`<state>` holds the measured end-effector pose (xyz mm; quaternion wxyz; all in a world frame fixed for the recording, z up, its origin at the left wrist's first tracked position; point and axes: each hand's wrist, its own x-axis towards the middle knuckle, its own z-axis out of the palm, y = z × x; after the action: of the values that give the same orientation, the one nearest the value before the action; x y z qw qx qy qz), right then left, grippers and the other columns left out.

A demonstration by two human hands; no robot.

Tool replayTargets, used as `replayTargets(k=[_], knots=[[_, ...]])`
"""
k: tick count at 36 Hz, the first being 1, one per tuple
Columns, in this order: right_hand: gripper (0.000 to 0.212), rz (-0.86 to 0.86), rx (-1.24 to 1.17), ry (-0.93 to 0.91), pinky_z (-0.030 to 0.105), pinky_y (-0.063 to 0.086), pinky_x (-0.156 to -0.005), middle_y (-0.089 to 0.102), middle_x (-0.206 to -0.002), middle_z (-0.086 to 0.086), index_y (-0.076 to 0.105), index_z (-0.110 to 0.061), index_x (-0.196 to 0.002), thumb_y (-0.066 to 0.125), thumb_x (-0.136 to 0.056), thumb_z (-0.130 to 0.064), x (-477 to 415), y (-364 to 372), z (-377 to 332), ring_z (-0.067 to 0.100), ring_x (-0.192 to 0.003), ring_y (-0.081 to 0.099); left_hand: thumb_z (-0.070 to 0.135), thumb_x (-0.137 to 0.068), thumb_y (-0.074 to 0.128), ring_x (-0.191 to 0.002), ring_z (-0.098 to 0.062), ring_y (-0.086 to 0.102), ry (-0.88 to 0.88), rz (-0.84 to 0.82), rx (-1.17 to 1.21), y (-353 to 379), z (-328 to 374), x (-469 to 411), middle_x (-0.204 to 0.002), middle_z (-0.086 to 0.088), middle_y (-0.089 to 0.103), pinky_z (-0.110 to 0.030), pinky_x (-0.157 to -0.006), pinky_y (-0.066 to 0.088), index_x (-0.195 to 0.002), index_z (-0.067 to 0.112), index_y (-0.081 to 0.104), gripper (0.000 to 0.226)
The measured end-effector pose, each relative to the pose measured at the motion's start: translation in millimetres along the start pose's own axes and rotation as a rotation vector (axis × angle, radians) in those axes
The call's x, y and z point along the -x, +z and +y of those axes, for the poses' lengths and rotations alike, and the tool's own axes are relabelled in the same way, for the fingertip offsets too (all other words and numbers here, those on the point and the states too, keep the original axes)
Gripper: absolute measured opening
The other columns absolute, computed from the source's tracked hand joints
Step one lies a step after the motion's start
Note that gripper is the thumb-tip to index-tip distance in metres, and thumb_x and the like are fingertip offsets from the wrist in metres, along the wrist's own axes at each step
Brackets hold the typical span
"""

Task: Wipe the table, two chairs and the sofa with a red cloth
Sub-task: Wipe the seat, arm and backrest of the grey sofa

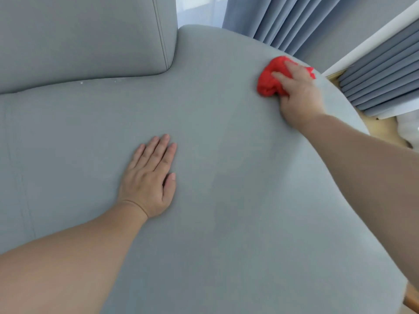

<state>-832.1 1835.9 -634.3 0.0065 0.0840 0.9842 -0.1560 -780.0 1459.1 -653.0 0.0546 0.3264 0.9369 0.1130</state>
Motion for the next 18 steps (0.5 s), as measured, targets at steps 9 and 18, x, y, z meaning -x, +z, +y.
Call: replayTargets(k=[9, 18], knots=[[0.050, 0.133, -0.018, 0.307, 0.037, 0.036, -0.104, 0.052, -0.135, 0.004, 0.063, -0.028, -0.122, 0.034, -0.081, -0.025, -42, -1, 5, 0.032, -0.123, 0.045, 0.029, -0.088, 0.035, -0.140, -0.031, 0.028, 0.019, 0.023, 0.011, 4, -2, 1, -0.149, -0.017, 0.034, -0.046, -0.116, 0.019, -0.142, 0.002, 0.038, 0.061], [0.055, -0.029, -0.024, -0.020, 0.051, 0.030, -0.112, 0.042, -0.147, 0.017, 0.056, -0.011, -0.135, 0.043, -0.082, -0.014, 1, 5, -32, 0.043, -0.135, 0.036, 0.029, -0.087, 0.036, -0.140, -0.031, 0.027, 0.009, 0.021, 0.008, 5, -1, 1, -0.150, -0.016, 0.034, -0.043, -0.117, 0.014, -0.142, 0.002, 0.038, 0.061]])
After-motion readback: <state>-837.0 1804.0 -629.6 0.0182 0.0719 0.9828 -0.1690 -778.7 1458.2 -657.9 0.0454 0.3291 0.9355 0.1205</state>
